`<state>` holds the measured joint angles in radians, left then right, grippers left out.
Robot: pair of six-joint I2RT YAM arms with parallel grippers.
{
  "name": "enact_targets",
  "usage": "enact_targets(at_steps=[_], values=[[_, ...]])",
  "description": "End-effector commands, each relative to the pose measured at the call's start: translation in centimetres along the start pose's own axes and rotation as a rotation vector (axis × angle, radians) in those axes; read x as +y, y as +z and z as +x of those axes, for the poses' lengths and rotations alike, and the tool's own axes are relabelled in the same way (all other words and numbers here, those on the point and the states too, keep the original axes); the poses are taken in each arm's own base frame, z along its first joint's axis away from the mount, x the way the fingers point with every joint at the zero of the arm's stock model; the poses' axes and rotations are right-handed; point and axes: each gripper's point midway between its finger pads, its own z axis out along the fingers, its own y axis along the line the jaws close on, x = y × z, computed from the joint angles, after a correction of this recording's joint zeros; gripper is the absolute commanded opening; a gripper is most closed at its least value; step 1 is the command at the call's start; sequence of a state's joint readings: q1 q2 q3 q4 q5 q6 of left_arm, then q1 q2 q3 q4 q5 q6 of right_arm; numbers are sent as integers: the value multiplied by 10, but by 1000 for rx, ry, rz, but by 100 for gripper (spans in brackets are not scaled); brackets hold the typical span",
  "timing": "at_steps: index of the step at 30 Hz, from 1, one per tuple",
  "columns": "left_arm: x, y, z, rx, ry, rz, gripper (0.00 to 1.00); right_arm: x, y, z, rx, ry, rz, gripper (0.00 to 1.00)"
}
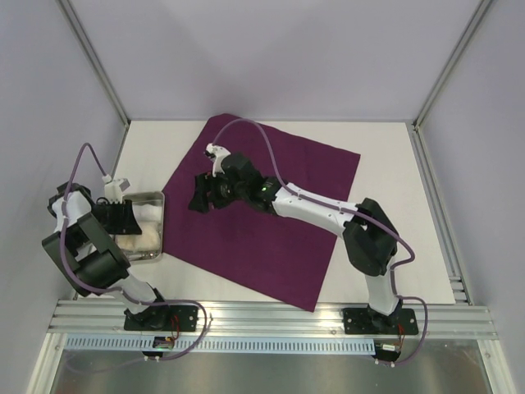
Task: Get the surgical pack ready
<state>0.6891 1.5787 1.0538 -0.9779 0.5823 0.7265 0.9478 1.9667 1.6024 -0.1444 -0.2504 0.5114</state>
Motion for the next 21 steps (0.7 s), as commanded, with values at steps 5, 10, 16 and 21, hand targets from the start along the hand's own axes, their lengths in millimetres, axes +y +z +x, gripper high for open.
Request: enact_targets(at_steps=[5,10,16,21], values=[[4,-38,-26,-95,85,-151,67,-17,35,-8,-35,180,99,64],[21,-54,-25,-105,100,-328,58,-17,75,-5,-50,272,96,48],[48,-59,-3,-37,33,-449,57,-15,117,-15,-90,318,76,40],[63,-57,12,-46,-57,-427,56,-1,147,-13,-111,354,-19,38]])
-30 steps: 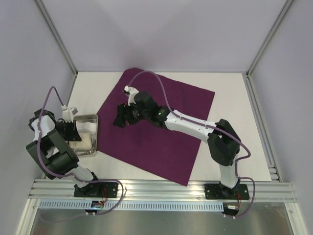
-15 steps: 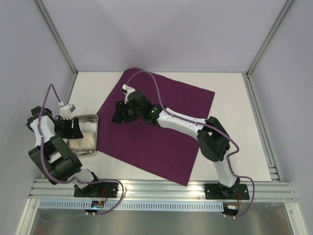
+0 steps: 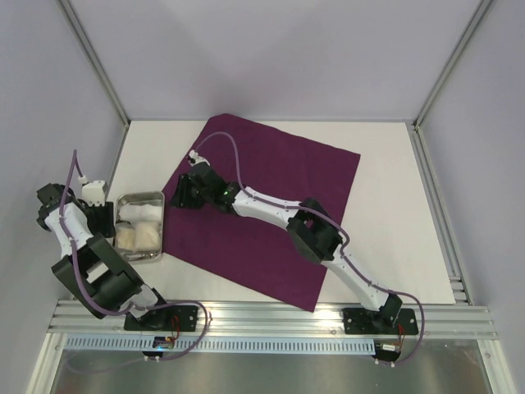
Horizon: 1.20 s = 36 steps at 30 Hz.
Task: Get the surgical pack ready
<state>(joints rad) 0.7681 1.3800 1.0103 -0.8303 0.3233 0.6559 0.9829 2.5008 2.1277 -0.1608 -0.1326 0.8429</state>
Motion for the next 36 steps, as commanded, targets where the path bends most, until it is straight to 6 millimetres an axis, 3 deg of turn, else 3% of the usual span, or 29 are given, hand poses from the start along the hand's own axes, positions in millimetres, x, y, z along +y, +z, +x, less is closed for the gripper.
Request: enact_targets(at_steps=[1,4,7,10,19,26,31,36], values=[[7,9,11,7,-53,7,56,33,15,-7,-44,48,-112,38],[-6,17,16,9,-53,70,54,36,22,-4,-42,77,-132,38],[-12,21,17,-5,-77,97,50,19,31,1,-52,102,-91,34],[0,26,24,20,-79,27,44,16,38,6,-50,118,-97,32],[6,20,30,32,-33,-31,40,4,52,19,-32,176,-92,31],[12,0,32,8,-81,-6,37,7,43,14,-52,160,-70,29],[15,7,49,50,-129,12,34,15,31,-7,-105,109,-57,29],[3,14,55,42,-138,71,36,18,30,-8,-106,117,-67,29]])
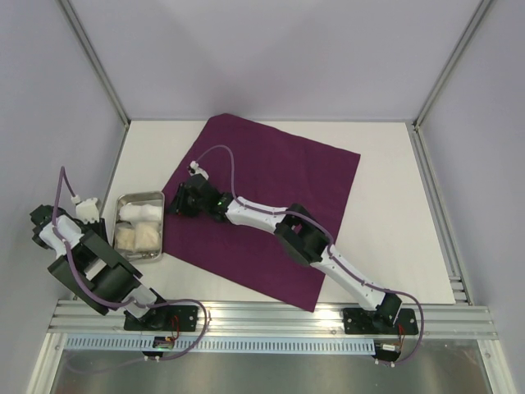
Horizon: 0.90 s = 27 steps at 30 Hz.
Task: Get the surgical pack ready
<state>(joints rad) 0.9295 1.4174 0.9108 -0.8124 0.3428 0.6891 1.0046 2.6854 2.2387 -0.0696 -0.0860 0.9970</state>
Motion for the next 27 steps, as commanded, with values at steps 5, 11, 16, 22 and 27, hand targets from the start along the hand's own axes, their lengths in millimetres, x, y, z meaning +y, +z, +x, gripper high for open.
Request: enact_targets(at_steps=[5,11,16,22,27], values=[[-7,13,1,-24,1,64,31,46,-19,-30,-76,-32,-74,29],[-7,23,9,22,10,97,24,51,-23,-36,-94,-51,-78,29],[-5,24,8,22,17,99,14,50,-24,-38,-97,-59,-67,29],[15,22,-8,21,83,78,4,44,-36,-56,-111,-102,-49,30],[47,23,-30,32,143,42,3,41,-41,-67,-120,-247,-29,35]])
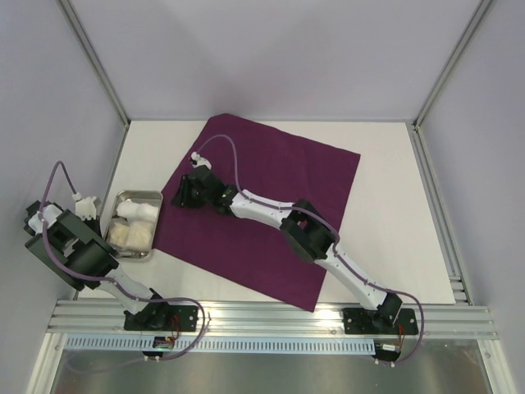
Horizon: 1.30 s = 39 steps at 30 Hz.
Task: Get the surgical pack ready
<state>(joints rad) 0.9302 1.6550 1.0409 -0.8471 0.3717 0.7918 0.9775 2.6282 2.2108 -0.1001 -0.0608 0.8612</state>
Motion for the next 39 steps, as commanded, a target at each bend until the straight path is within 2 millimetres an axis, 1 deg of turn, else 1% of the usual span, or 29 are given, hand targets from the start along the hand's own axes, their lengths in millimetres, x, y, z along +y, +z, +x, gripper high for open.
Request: enact_targets(at_steps=[1,2,3,4,6,8,10,13,15,16,18,19,21,24,26,28,30,33,35,36,39], values=[[33,-13,-25,-33,100,-74,3,38,-25,-46,-86,-146,-55,36],[36,-11,-28,-34,107,-71,3,46,-25,-53,-99,-182,-74,38],[41,-15,-35,-49,124,-80,3,41,-19,-49,-93,-192,-73,40],[42,-15,-38,-51,152,-73,2,43,-16,-49,-98,-196,-85,43],[45,-17,-46,-63,188,-78,1,45,-4,-49,-125,-197,-125,48],[45,-17,-47,-58,220,-70,0,47,4,-49,-142,-175,-151,51],[45,-16,-47,-57,230,-56,0,53,13,-52,-180,-125,-207,54],[45,-12,-47,-56,231,-45,0,52,19,-59,-218,-77,-209,55],[43,-11,-47,-60,229,-40,0,46,22,-56,-212,-49,-184,52],[42,-11,-47,-62,228,-35,0,42,24,-53,-197,-25,-165,48],[36,-10,-50,-78,229,-8,0,35,22,-43,-149,-18,-131,45],[34,-9,-51,-86,227,-1,0,26,24,-34,-124,-9,-114,45],[31,-8,-54,-96,226,4,0,28,20,-30,-99,-8,-122,45],[29,-6,-56,-98,220,8,0,27,21,-19,-57,-3,-143,42],[29,-5,-56,-101,219,4,0,28,22,-16,-45,5,-150,36],[31,-5,-56,-100,219,-4,0,29,23,-16,-46,17,-153,33],[31,-5,-56,-98,216,-9,0,27,23,-14,-39,24,-150,33],[30,-5,-56,-101,206,-7,0,30,24,-15,-44,41,-157,26],[29,-6,-56,-104,190,-5,0,27,27,-11,-35,50,-150,22],[28,-6,-58,-110,186,-3,0,29,27,-10,-34,55,-153,21],[25,-6,-58,-115,180,10,0,31,28,-7,-29,89,-161,14]])
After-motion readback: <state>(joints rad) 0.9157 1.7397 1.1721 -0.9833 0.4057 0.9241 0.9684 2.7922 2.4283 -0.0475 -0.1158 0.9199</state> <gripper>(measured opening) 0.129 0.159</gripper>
